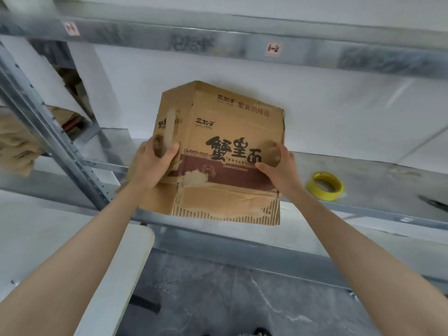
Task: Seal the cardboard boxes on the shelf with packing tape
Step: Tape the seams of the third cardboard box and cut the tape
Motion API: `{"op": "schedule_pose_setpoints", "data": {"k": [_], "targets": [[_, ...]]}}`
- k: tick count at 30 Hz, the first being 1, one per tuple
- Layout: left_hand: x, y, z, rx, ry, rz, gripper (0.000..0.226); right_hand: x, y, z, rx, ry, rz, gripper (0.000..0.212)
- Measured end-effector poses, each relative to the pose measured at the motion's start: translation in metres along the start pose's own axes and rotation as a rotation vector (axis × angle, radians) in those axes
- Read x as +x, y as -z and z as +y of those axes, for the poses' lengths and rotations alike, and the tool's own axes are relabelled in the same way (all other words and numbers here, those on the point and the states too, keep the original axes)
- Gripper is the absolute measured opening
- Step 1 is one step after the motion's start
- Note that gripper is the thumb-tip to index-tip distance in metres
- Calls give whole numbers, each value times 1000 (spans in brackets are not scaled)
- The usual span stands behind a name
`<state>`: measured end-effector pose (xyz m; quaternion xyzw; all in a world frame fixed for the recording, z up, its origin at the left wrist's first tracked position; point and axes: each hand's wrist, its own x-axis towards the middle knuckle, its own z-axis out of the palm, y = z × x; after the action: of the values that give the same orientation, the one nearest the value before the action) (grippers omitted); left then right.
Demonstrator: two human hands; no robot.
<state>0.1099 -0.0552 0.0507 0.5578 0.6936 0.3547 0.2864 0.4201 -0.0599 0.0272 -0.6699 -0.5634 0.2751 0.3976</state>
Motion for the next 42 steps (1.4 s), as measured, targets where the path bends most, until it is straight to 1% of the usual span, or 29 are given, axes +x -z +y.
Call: {"op": "schedule_pose_setpoints", "data": {"k": [4,6,9,12,15,17,19,22,24,27,29,32,35,39,42], "targets": [[-35,-16,37,7,-93,-80,82,-18,39,7,21,15,46,85],[-55,-24,57,1,-122,-118,77,-26,60,14,32,27,54,86],[-86,-38,86,-82,-159,-204,87,-37,95,29,57,47,56,88],[-118,-59,108,-75,-237,-250,90,-48,136,47,83,88,53,90],[-153,-88,131,-61,-276,-213,91,-58,184,66,114,135,49,90],[-177,-110,152,-121,-294,-199,93,-64,218,80,123,157,52,91],[-199,-133,172,-186,-304,-221,94,-69,253,96,141,167,48,94],[-224,-170,196,-166,-322,-233,89,-73,303,120,182,110,48,107],[-238,-196,211,-116,-339,-239,91,-73,334,137,229,42,47,113],[-252,-233,233,-64,-365,-281,103,-71,373,160,322,-41,59,105],[-256,-255,247,-59,-363,-336,107,-71,391,174,349,-67,74,96],[-257,-281,263,-88,-332,-448,112,-70,412,191,406,-85,102,89],[-256,-301,275,-182,-331,-556,105,-69,429,202,456,-98,143,88],[-252,-320,292,-254,-326,-630,102,-62,438,209,446,-103,159,94],[-249,-332,301,-276,-356,-672,86,-54,437,209,425,-136,150,91]]}}
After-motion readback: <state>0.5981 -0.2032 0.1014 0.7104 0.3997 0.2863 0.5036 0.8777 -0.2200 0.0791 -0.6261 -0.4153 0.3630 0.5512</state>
